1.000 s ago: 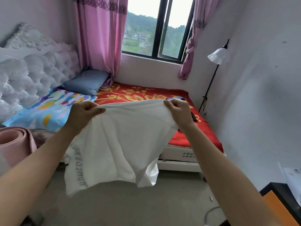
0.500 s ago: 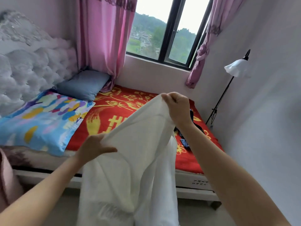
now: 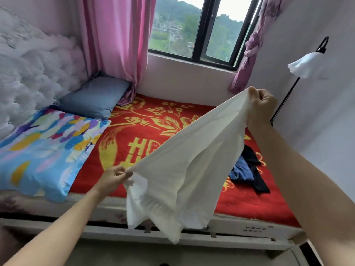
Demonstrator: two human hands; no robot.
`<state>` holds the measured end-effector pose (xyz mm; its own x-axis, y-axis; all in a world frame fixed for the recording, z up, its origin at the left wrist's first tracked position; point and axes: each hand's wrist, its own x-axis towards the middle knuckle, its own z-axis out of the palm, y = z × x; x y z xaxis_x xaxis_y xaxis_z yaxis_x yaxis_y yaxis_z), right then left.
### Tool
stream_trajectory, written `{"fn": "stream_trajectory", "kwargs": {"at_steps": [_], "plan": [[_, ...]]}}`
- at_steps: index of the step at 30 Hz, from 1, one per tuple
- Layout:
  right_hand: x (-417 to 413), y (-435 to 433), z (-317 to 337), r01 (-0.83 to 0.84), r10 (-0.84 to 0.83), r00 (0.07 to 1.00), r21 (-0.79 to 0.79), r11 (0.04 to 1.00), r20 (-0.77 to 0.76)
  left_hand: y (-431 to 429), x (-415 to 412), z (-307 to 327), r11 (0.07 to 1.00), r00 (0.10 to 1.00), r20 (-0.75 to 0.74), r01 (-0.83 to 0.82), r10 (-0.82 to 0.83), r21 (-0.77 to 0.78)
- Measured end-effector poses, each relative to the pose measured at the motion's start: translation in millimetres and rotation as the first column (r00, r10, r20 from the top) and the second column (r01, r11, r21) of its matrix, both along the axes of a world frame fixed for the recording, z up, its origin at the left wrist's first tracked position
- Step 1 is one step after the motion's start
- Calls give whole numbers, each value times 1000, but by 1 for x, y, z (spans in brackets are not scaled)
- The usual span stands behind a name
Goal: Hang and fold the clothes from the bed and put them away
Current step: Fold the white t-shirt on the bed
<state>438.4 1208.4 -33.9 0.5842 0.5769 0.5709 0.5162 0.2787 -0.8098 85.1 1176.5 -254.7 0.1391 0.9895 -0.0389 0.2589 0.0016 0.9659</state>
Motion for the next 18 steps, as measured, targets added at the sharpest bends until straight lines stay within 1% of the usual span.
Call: {"fn": "stream_trajectory", "kwargs": {"at_steps": [3,5,7,10,11,12,14,15,16,17,18], "plan": [[49,54,-15,101,-103,991,-31,994,-84,55,10,43,981,989,73,-141,132,130],[71,87,-26,102,-107,991,-59,993,-85,88,13,69,943,963,143,-253,226,214],[88,123,-42,80,-89,992,-93,992,-93,114,23,93,899,933,187,-349,307,265],[107,168,-74,85,-115,990,-298,951,-85,140,44,116,852,915,208,-398,345,341],[109,186,-85,80,-102,994,-399,914,-34,151,53,120,833,912,206,-408,354,373],[109,191,-98,91,-72,996,-519,850,56,153,60,123,828,916,192,-400,352,392],[97,206,-120,74,76,980,-696,714,181,162,73,124,831,922,144,-386,359,400],[86,212,-131,37,194,957,-750,661,218,168,78,120,841,925,118,-377,360,388],[72,213,-139,-30,331,914,-775,631,235,170,82,119,858,934,95,-353,343,373],[55,215,-147,-136,492,839,-785,604,233,173,86,116,879,945,66,-323,320,350],[37,215,-154,-262,637,744,-787,558,204,178,92,113,903,958,32,-281,286,324]]}}
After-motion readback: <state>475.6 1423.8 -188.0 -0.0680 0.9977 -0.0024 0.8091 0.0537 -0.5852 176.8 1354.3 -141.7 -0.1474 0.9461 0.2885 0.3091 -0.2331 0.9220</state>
